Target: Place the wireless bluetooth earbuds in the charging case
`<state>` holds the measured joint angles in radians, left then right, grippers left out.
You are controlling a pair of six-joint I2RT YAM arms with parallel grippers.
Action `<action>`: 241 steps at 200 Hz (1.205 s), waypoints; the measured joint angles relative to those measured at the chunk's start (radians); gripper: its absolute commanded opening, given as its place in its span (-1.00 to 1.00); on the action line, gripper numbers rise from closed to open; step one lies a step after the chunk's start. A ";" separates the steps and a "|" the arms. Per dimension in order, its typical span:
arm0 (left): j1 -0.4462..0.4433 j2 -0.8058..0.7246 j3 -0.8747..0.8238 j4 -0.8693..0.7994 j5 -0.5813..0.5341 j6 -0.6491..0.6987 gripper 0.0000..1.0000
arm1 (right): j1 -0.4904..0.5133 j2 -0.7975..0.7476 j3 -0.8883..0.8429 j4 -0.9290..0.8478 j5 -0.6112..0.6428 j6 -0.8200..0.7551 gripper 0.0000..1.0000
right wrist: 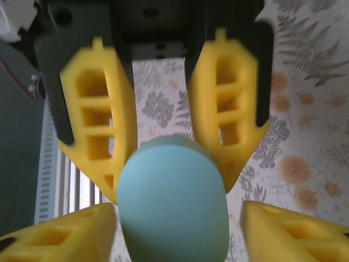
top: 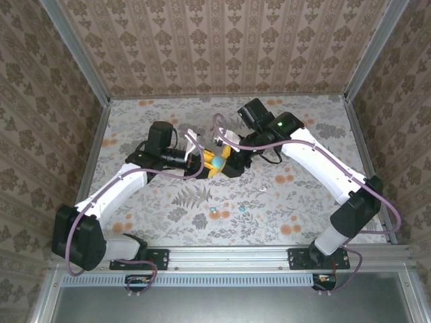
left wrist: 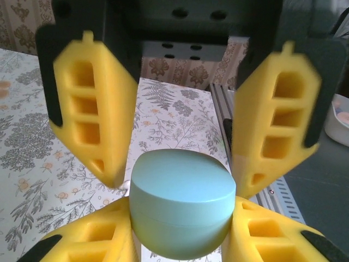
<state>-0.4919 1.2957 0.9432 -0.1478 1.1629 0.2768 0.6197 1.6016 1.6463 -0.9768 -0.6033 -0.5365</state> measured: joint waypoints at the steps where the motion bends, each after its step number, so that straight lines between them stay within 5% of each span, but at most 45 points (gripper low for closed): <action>1: 0.000 -0.001 0.000 0.002 -0.001 -0.002 -0.50 | 0.000 -0.004 -0.002 0.005 0.000 0.010 0.45; 108: 0.120 -0.168 -0.151 0.297 -0.048 -0.307 -0.50 | -0.007 -0.272 -0.332 0.551 0.027 0.448 0.57; 241: 0.099 -0.219 -0.152 0.383 -0.068 -0.417 -0.51 | 0.017 -0.201 -0.311 0.656 0.012 0.510 0.51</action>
<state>-0.3931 1.0767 0.7914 0.2356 1.0950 -0.1402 0.6369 1.4006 1.3357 -0.3210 -0.5911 -0.0261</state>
